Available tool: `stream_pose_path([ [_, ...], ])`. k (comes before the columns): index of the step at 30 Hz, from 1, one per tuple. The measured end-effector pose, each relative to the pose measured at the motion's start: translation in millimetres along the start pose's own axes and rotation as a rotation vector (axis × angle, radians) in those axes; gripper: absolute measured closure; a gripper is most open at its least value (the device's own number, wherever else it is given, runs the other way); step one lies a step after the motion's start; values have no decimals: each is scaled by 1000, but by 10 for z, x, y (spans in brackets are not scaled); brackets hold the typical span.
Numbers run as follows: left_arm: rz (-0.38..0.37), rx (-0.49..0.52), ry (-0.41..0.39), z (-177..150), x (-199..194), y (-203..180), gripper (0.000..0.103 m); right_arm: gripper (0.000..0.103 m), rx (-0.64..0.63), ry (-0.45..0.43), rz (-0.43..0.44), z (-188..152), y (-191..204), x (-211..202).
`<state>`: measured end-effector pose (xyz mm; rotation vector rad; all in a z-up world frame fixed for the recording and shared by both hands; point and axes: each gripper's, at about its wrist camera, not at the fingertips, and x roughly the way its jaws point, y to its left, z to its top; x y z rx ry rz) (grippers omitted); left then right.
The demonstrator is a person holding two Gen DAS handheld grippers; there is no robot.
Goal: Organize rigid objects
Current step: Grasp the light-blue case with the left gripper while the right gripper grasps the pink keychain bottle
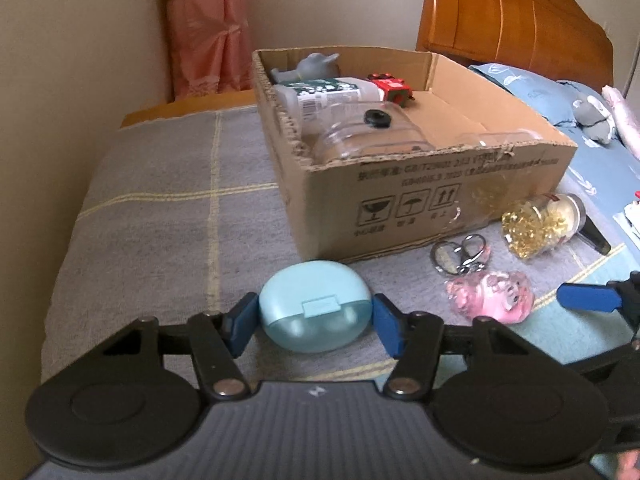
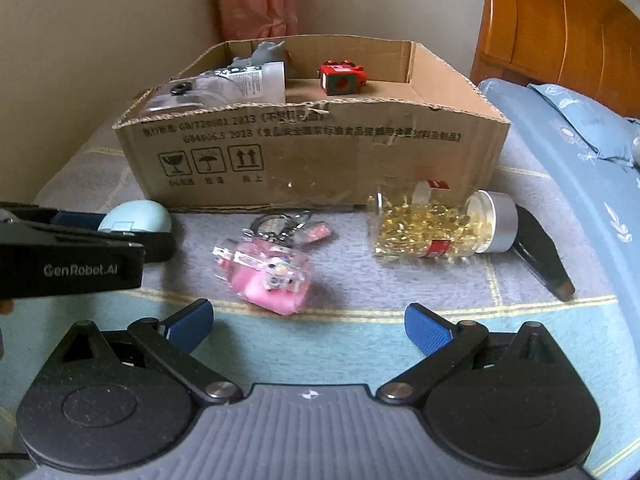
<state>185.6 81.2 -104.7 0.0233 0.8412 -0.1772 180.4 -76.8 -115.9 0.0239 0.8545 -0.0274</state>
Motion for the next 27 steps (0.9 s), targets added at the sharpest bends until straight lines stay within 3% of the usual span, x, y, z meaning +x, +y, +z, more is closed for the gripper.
stream_pose_path([
  [8, 13, -14, -4, -76, -84, 297, 43, 0, 48, -16, -32, 127, 108, 10],
  [20, 9, 13, -14, -107, -94, 311, 43, 0, 59, 25, -103, 103, -49, 58],
  [27, 18, 5, -16, -110, -96, 295, 42, 0, -44, -1, -5, 3, -101, 73],
])
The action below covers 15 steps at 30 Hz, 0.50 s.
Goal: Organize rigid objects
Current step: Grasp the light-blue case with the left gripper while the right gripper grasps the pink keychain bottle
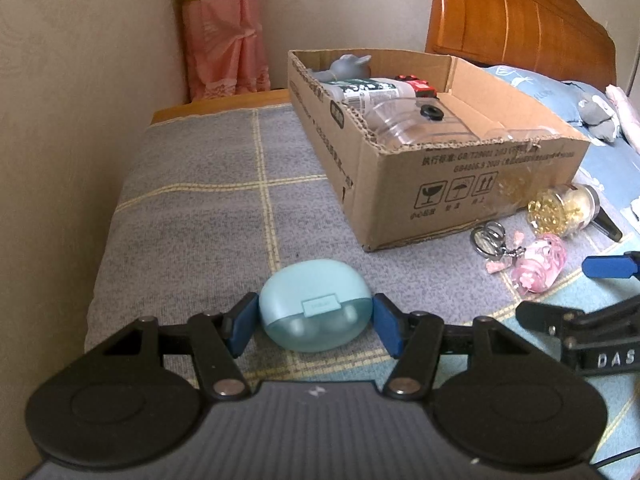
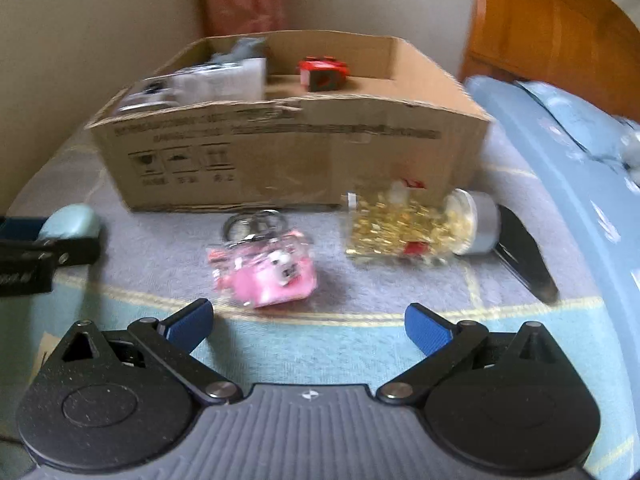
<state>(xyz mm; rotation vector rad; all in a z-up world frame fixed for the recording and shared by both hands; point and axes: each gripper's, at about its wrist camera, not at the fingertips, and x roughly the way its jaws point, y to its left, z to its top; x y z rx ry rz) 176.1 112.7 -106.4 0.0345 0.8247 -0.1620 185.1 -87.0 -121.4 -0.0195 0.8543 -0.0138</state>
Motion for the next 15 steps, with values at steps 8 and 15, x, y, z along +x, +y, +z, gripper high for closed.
stream_pose_path([
  [8, 14, -8, -2, -9, 4, -18, 42, 0, -107, -62, 99, -55, 59, 5],
  [15, 18, -18, 3, -1, 6, -21, 42, 16, -134, -91, 162, 34, 130, -7],
])
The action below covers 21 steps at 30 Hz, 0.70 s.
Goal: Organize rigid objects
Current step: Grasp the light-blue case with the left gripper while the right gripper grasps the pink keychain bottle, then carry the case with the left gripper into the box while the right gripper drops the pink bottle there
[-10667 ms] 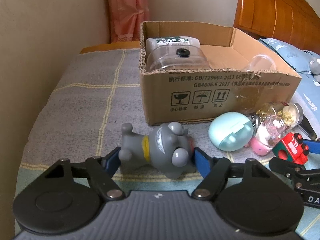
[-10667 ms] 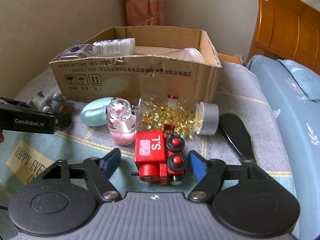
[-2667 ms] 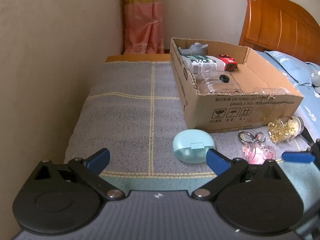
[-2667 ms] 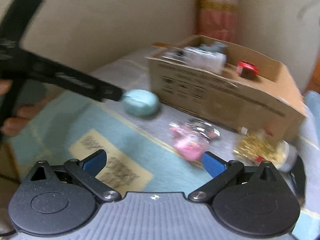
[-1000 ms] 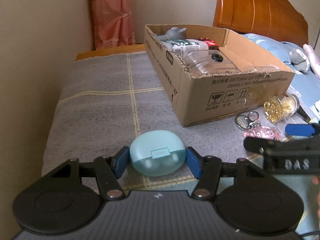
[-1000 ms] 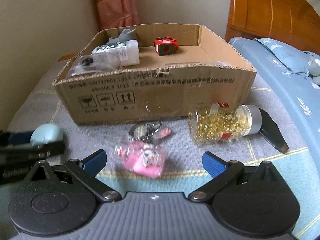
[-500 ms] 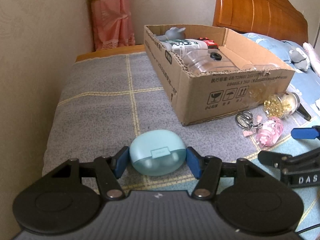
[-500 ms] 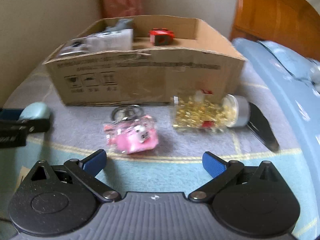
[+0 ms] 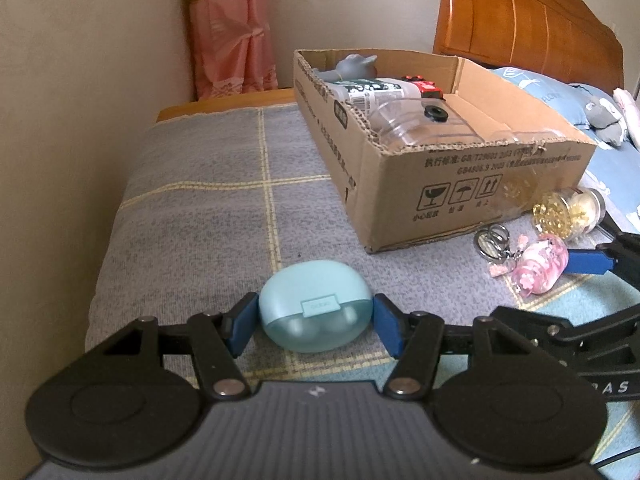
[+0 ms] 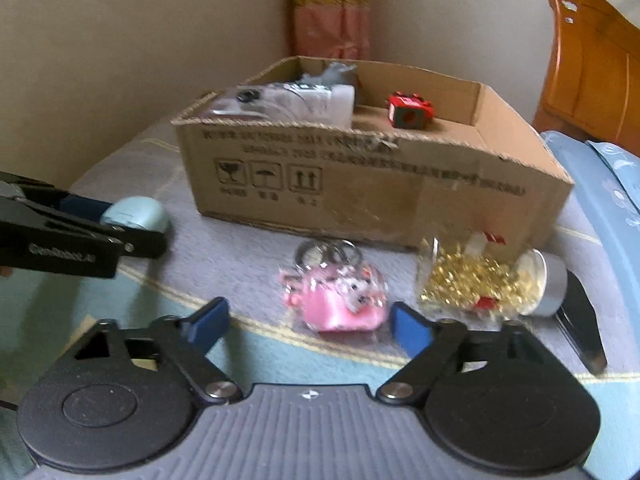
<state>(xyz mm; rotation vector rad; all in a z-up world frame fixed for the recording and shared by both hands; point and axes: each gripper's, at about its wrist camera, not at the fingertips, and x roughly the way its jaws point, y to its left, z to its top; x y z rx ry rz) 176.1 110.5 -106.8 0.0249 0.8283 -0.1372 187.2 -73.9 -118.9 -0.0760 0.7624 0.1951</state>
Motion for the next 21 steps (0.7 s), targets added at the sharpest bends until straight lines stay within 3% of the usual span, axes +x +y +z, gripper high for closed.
stream_pose_path([
  [6, 6, -4, 14, 25, 17, -26, 37, 23, -9, -3, -5, 46, -6, 51],
  [13, 8, -22, 12, 57, 41, -15, 43, 47, -25, 1, -31, 62, -34, 54],
  [21, -37, 0, 42, 68, -33, -7, 43, 47, -94, 22, 25, 95, -64, -109],
])
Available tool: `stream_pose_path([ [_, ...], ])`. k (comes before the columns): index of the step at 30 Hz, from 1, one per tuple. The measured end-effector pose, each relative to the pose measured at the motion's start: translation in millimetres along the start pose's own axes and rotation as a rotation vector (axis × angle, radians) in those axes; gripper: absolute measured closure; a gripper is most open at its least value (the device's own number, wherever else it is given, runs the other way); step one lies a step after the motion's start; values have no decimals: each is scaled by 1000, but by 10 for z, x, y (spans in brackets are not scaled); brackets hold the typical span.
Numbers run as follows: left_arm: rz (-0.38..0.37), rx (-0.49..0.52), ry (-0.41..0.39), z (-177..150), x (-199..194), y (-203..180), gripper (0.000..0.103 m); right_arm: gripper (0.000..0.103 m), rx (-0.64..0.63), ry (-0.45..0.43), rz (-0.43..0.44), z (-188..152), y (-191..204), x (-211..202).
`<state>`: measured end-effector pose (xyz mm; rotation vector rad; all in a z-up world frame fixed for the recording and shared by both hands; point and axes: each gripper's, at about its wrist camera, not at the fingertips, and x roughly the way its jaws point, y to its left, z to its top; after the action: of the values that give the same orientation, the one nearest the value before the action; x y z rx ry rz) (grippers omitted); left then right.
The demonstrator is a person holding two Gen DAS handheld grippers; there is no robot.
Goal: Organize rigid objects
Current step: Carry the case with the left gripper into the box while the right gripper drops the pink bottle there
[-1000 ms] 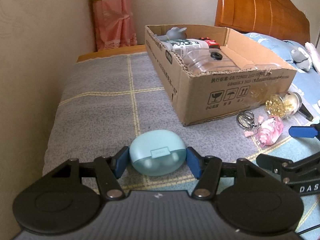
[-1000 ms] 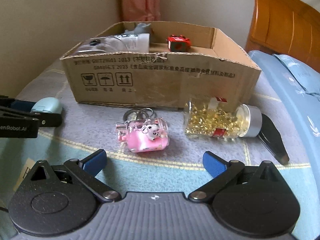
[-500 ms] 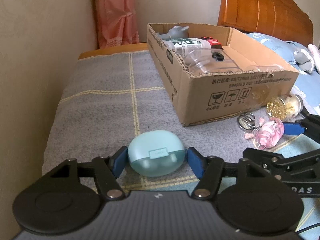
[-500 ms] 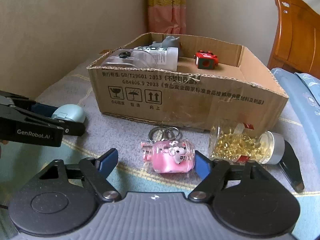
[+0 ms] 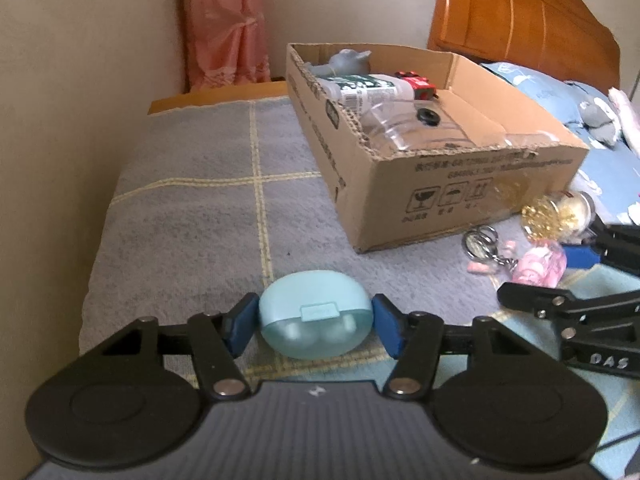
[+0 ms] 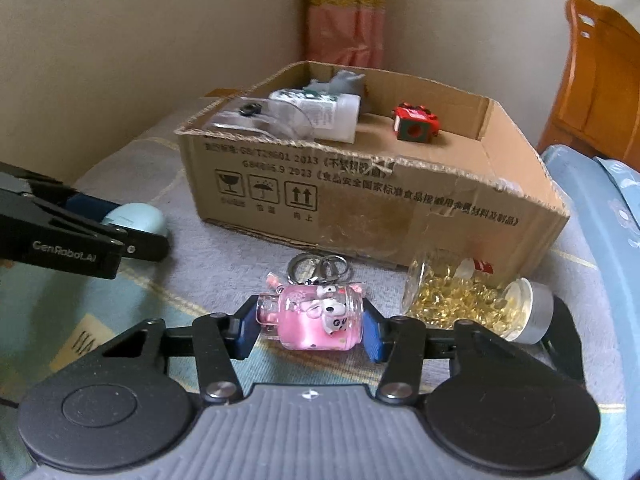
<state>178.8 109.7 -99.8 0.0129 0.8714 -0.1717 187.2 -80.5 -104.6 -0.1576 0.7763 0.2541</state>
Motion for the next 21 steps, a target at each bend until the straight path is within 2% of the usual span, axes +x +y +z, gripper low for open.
stream_pose_path([
  [11, -41, 103, -8, 154, -410, -188, 43, 47, -95, 7, 87, 106, -213, -490],
  [21, -108, 203, -71, 584, -841, -528, 43, 47, -100, -67, 116, 343, -549, -918],
])
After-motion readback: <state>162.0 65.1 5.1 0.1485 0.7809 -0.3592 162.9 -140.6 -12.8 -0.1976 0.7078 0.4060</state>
